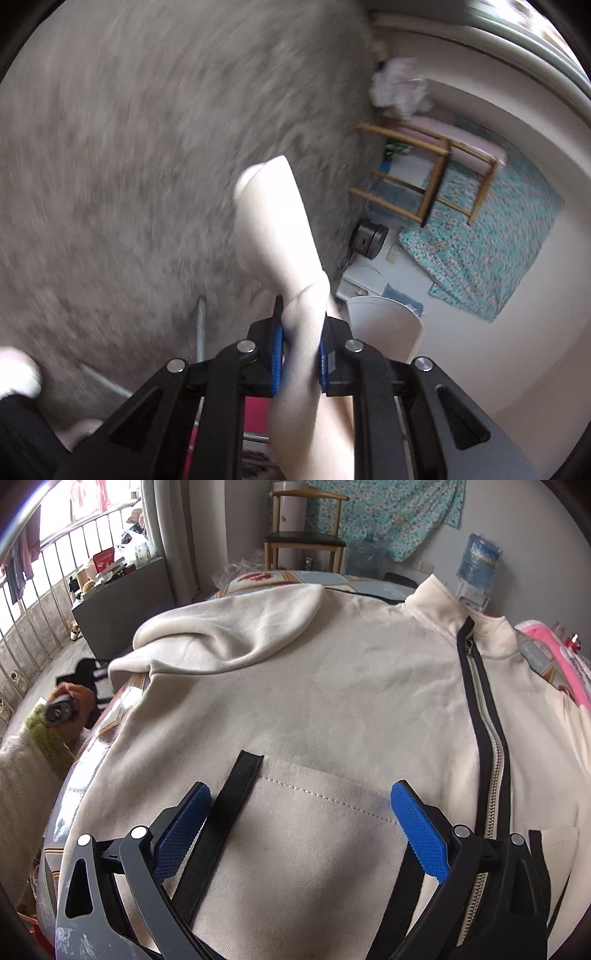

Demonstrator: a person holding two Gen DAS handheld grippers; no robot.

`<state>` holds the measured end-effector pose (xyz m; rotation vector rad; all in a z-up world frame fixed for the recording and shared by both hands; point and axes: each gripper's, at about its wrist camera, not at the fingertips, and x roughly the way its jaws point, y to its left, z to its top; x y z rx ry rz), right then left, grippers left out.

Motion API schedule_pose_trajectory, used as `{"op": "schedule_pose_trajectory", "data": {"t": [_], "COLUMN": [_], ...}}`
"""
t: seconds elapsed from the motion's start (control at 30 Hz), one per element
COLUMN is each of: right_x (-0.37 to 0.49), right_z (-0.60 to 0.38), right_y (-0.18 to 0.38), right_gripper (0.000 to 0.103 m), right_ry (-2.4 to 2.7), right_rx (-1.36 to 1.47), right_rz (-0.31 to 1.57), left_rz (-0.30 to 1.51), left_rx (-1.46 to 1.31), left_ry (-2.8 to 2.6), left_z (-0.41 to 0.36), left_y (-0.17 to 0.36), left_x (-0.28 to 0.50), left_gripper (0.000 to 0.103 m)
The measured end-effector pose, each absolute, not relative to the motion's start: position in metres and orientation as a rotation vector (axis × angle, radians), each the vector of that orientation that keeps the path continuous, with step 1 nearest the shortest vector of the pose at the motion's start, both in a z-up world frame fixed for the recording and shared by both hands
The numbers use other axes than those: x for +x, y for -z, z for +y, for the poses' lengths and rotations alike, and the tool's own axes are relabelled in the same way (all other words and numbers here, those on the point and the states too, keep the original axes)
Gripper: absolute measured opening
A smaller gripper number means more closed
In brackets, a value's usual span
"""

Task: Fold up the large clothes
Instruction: 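Lift the sleeve with the left tool and fold it across the jacket front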

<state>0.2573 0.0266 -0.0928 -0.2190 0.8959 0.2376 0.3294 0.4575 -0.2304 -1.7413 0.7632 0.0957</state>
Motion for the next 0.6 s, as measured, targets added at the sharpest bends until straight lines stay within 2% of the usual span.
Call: {"op": "schedule_pose_trajectory", "data": {"t": [0.17,0.33,0.4,0.47,0.6], "right_x": [0.258,0.224,0.205,0.19,0.165], "right_z": [0.017,0.005,-0.009,-0.026,-0.066], "right_y": [0.083,0.041,0.026,0.016,0.011], "right_gripper": [0.093,0.091,0.091,0.092,0.092], "right_ry": [-0.237,-0.258,-0.234,-0.199,-0.119], "right_rx": [-0.145,-0.097,-0.074,-0.034,0.042], "right_rz": [0.897,0.799,0.756,0.732,0.727], "left_rz": [0.63,0.535,0.532,0.54,0.648], "left_rx": [-1.253,-0.778,-0.617,-0.502,-0.334], "left_ry": [-0.065,0.108,0.209,0.274,0.369], "left_z": [0.452,0.35,0.286,0.232,0.121], "left_y": [0.055,-0.1,-0.138,-0.152,-0.127], "left_x": [0.311,0.298,0.294,0.289,0.283], "left_gripper": [0.013,0.013,0.014,0.014,0.014]}}
